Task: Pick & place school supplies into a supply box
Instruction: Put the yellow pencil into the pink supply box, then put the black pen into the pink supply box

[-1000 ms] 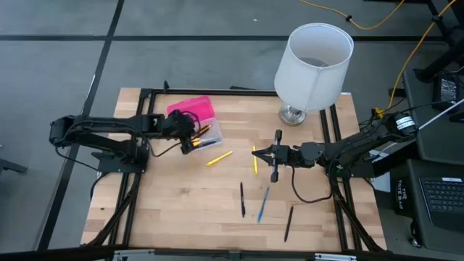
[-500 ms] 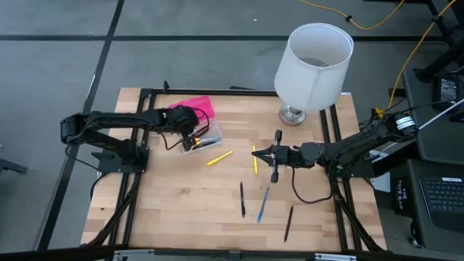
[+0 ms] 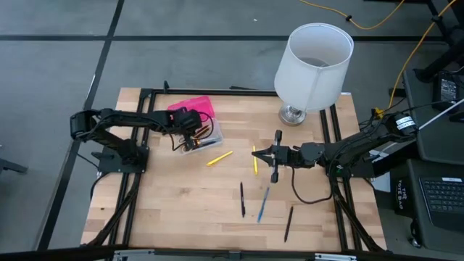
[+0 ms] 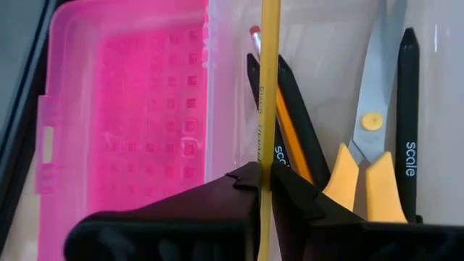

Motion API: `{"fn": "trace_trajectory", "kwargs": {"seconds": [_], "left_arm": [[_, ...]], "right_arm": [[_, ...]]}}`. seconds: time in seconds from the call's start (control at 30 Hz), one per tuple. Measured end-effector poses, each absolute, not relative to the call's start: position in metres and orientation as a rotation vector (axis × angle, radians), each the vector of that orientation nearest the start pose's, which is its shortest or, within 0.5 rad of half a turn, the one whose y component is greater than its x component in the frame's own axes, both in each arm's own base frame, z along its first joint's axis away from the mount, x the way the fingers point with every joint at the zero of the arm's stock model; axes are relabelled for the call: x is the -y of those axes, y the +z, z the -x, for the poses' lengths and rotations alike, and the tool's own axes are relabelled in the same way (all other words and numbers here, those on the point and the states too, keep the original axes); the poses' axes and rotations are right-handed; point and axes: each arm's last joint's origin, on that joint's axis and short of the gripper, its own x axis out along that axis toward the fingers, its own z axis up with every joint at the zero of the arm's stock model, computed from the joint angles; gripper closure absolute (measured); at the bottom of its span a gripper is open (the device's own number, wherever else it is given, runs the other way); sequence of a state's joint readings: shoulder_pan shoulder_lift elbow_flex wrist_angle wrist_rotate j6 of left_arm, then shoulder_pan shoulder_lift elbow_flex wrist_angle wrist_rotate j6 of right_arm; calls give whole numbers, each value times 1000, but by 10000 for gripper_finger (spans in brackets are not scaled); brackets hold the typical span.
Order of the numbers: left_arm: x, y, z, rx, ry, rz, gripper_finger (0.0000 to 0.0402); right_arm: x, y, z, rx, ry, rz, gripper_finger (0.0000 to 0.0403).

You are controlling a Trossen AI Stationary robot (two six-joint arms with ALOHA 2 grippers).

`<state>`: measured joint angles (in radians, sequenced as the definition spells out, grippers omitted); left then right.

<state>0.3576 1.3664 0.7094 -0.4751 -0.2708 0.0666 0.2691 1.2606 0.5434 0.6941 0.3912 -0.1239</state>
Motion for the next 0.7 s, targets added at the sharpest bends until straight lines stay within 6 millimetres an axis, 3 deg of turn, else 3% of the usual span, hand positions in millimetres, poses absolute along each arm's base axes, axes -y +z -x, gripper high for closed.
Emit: {"fn": "trace_trajectory", "kwargs": {"seconds": [0.5, 0.7], "left_arm": [[-93, 166, -221, -1204, 604, -36, 358], [-91, 166, -222, -1201, 530, -10, 335]], "right_arm": [[-58, 237, -252, -34, -120, 148, 391], [-58, 236, -252, -40, -120, 150, 391]]}}
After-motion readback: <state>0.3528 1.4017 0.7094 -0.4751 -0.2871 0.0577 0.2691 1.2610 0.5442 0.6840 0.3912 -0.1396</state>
